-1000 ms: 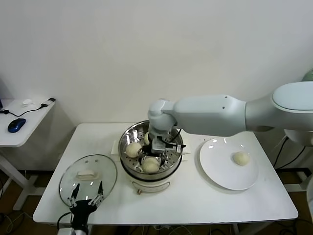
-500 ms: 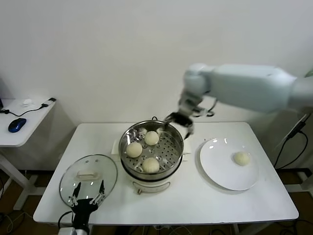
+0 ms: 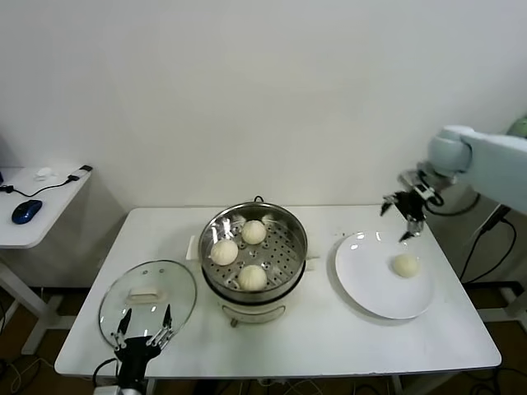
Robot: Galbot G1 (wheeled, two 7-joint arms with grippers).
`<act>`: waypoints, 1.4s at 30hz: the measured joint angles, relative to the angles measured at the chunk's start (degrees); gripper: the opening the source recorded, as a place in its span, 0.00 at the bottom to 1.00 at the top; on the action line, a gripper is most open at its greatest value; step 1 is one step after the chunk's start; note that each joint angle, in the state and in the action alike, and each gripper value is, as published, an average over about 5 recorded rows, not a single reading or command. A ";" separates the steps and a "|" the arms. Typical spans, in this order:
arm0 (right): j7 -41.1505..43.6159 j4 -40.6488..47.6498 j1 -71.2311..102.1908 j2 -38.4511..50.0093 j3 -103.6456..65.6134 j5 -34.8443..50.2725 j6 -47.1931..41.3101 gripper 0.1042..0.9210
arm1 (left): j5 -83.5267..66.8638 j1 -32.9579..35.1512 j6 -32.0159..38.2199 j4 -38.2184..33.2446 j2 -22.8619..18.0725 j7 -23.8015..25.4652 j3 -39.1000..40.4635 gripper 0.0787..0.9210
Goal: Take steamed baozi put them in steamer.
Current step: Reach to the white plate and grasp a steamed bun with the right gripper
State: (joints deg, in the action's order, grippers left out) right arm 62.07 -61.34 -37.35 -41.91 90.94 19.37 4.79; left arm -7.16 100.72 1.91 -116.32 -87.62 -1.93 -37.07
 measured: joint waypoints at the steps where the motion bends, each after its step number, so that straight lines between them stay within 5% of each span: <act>1: -0.11 1.23 1.84 0.20 -1.35 -0.61 -0.28 0.88 | 0.09 0.05 0.00 0.07 -0.10 0.01 -0.02 0.88; 23: -1.15 24.01 25.21 -6.54 -21.32 -10.63 -0.81 0.88 | 0.98 0.79 0.22 1.35 -0.62 0.02 -0.15 0.88; 42: -0.05 26.26 26.16 -8.00 -23.69 -11.35 -1.07 0.72 | 1.33 1.22 -0.05 0.59 -0.81 -0.26 0.05 0.88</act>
State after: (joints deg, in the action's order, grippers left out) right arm 62.02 -35.09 -11.19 -49.91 67.25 8.02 3.71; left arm -5.84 101.94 1.86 -115.73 -88.44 -2.19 -37.02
